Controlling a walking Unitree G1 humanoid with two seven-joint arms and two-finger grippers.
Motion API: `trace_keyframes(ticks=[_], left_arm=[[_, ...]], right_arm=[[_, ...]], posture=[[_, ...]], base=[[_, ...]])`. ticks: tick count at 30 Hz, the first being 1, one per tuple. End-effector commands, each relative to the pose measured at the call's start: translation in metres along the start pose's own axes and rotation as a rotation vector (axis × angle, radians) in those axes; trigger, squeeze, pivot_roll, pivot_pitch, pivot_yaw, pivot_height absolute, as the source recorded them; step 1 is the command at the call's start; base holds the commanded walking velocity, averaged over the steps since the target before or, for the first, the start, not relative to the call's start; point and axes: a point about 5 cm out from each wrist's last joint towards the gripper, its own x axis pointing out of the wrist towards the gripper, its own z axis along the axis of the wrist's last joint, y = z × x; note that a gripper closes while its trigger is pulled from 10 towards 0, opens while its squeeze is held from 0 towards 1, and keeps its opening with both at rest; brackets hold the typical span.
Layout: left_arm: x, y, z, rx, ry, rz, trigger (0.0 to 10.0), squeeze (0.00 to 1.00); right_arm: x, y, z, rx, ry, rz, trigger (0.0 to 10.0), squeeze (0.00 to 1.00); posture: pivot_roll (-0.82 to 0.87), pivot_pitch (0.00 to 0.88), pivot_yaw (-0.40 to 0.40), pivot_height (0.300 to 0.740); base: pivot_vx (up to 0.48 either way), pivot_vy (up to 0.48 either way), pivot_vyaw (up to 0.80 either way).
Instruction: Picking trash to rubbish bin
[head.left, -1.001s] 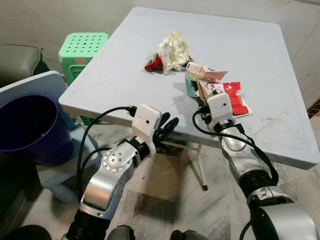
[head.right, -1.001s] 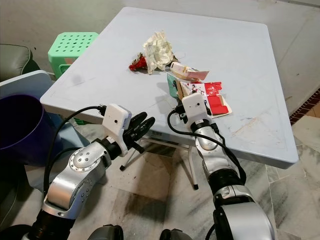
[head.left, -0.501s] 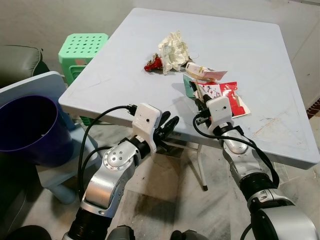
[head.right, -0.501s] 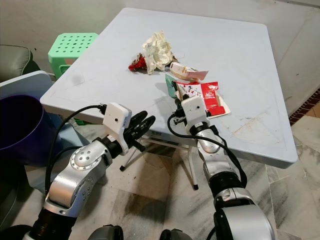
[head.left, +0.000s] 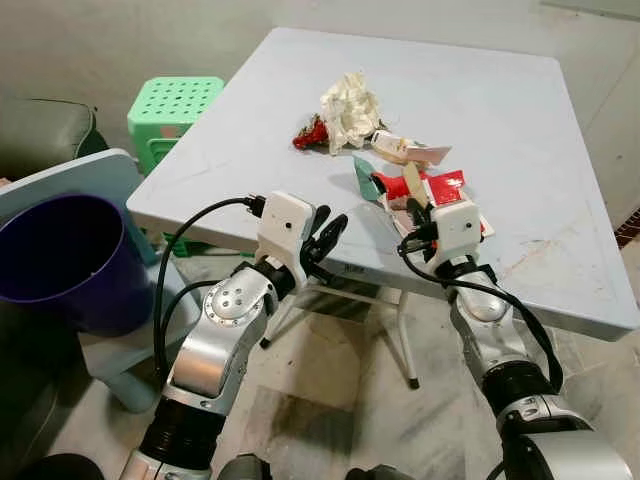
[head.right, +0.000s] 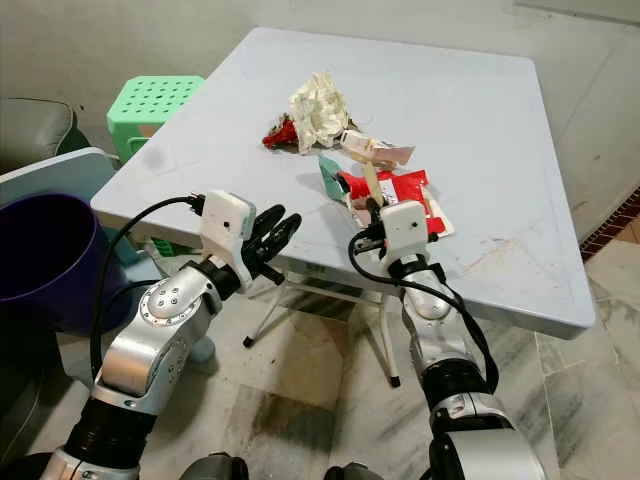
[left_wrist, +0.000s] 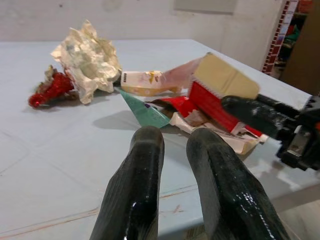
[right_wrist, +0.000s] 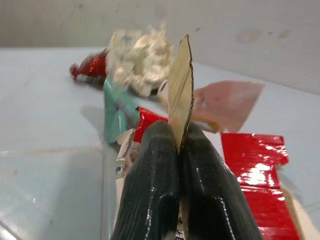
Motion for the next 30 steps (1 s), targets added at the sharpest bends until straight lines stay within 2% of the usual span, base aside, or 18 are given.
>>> trace_keyframes(ticks=[1,3,8,9,10,11,12,14,17,21,22,27,30], left_arm=[[0.002,0.009,0.004,0.022,-0.024,0.054,10.0,0.00],[0.001,0.015,0.003,0.015,-0.035,0.098,10.0,0.00],[-0.001,0.023,0.000,0.013,-0.037,0.150,10.0,0.00],[-0.002,0.025,-0.001,0.010,-0.037,0.168,10.0,0.00],[-0.002,0.028,-0.002,0.004,-0.035,0.195,10.0,0.00],[-0.003,0.032,-0.003,0.000,-0.040,0.224,10.0,0.00],[-0.003,0.032,-0.003,0.000,-0.040,0.224,10.0,0.00],[-0.004,0.044,-0.007,0.005,-0.046,0.306,10.0,0.00],[-0.008,0.053,-0.007,0.022,-0.063,0.355,10.0,0.00],[-0.013,0.062,-0.008,0.026,-0.067,0.386,10.0,0.00],[-0.018,0.067,-0.007,0.011,-0.083,0.411,10.0,0.00],[-0.028,0.074,-0.008,0.010,-0.114,0.437,10.0,0.00],[-0.035,0.074,-0.007,0.011,-0.141,0.434,10.0,0.00]], right_arm=[[-0.004,-0.006,0.004,0.045,-0.042,-0.023,0.0,0.00],[-0.006,-0.011,0.007,0.089,-0.068,-0.059,0.0,0.00],[-0.007,-0.016,0.011,0.094,-0.093,-0.086,0.0,0.00],[-0.007,-0.018,0.012,0.111,-0.094,-0.097,3.5,0.00],[-0.007,-0.021,0.014,0.134,-0.090,-0.114,9.3,0.00],[-0.007,-0.023,0.016,0.161,-0.093,-0.119,10.0,0.00],[-0.007,-0.023,0.016,0.161,-0.093,-0.119,10.0,0.00],[-0.007,-0.030,0.022,0.194,-0.105,-0.148,10.0,0.00],[-0.009,-0.033,0.023,0.229,-0.104,-0.175,10.0,0.00],[-0.011,-0.036,0.019,0.264,-0.085,-0.196,10.0,0.00],[-0.014,-0.035,0.017,0.261,-0.072,-0.202,10.0,0.00],[-0.021,-0.035,0.018,0.225,-0.063,-0.240,10.0,0.00],[-0.030,-0.032,0.023,0.232,-0.071,-0.243,10.0,0.00]], posture=[[0.15,0.039,-0.025,0.715],[0.15,0.030,-0.030,0.715],[0.15,0.019,-0.033,0.715],[0.15,0.015,-0.036,0.715],[0.15,0.012,-0.038,0.715],[0.15,0.004,-0.039,0.715],[0.15,0.004,-0.039,0.715],[0.15,0.000,-0.042,0.715],[0.15,0.000,-0.044,0.715],[0.15,0.000,-0.045,0.715],[0.15,0.000,-0.042,0.715],[0.14,0.000,-0.045,0.715],[0.14,0.000,-0.040,0.715]], base=[[0.000,0.000,0.00],[0.000,0.000,0.00],[0.000,0.000,0.00],[0.000,0.000,0.00],[0.000,0.000,0.00],[0.000,0.000,0.00],[0.000,0.000,0.00],[0.000,0.000,0.00],[0.000,0.000,0.00],[0.000,0.000,0.00],[0.000,0.000,0.00],[0.000,0.000,0.00],[0.000,0.000,0.00]])
